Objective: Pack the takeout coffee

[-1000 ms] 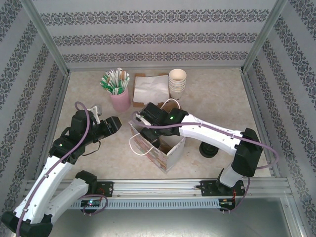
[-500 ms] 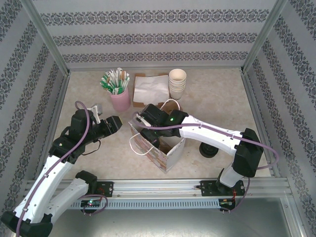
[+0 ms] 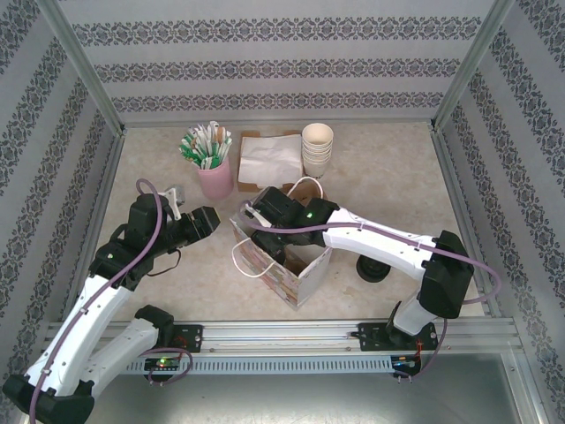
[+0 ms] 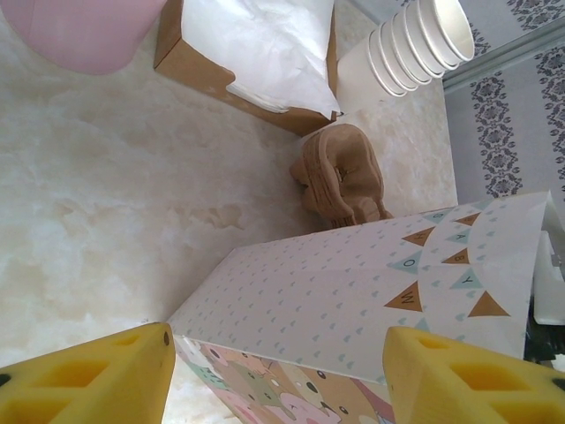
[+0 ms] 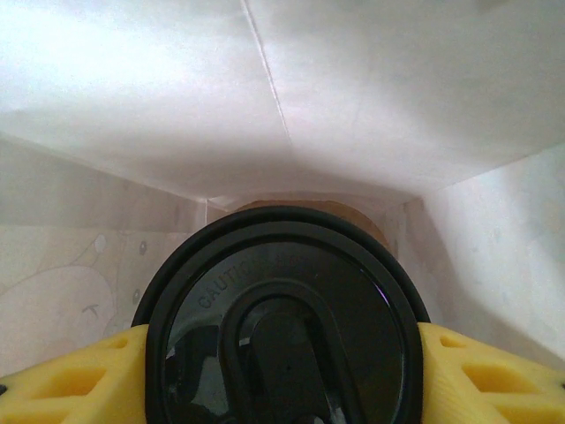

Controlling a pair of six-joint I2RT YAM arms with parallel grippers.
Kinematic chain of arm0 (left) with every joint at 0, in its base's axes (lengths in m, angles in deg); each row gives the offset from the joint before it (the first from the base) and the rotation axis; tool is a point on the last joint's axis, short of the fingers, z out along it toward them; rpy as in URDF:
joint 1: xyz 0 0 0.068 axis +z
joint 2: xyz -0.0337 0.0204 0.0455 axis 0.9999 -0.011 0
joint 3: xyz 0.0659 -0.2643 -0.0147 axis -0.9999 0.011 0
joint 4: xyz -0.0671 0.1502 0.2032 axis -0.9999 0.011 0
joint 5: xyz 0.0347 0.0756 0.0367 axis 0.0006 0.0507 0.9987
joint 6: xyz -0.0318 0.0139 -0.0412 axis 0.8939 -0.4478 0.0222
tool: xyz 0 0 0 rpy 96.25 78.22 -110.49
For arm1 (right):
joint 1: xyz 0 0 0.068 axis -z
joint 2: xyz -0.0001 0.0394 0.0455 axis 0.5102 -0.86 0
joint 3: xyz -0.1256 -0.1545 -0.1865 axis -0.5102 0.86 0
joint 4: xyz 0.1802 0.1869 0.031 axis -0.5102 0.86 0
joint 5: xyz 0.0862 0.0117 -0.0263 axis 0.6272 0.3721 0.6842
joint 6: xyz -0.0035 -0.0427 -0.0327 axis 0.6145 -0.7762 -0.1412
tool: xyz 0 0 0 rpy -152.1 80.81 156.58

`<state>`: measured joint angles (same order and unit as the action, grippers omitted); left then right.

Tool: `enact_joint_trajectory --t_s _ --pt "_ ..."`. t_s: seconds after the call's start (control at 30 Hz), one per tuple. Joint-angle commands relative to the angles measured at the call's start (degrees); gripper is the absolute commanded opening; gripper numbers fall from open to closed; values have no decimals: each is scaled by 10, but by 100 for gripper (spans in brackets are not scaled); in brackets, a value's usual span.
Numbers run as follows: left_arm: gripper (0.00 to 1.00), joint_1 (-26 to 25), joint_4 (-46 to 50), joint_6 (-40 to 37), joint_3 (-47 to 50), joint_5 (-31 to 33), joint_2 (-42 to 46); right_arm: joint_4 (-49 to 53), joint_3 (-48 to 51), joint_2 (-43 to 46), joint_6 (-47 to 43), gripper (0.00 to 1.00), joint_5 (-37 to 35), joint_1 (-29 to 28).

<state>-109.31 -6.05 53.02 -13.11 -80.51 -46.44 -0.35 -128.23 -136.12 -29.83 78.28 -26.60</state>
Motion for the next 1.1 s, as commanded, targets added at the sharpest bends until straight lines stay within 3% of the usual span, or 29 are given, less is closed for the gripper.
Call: enact_joint_trajectory --t_s 0.0,1.07 --pt "65 -7 -12 -11 -20 -14 -1 -4 7 22 13 55 1 -8" --pt "67 -26 -56 -88 -55 -5 -9 -53 -55 204 38 56 -79 -17"
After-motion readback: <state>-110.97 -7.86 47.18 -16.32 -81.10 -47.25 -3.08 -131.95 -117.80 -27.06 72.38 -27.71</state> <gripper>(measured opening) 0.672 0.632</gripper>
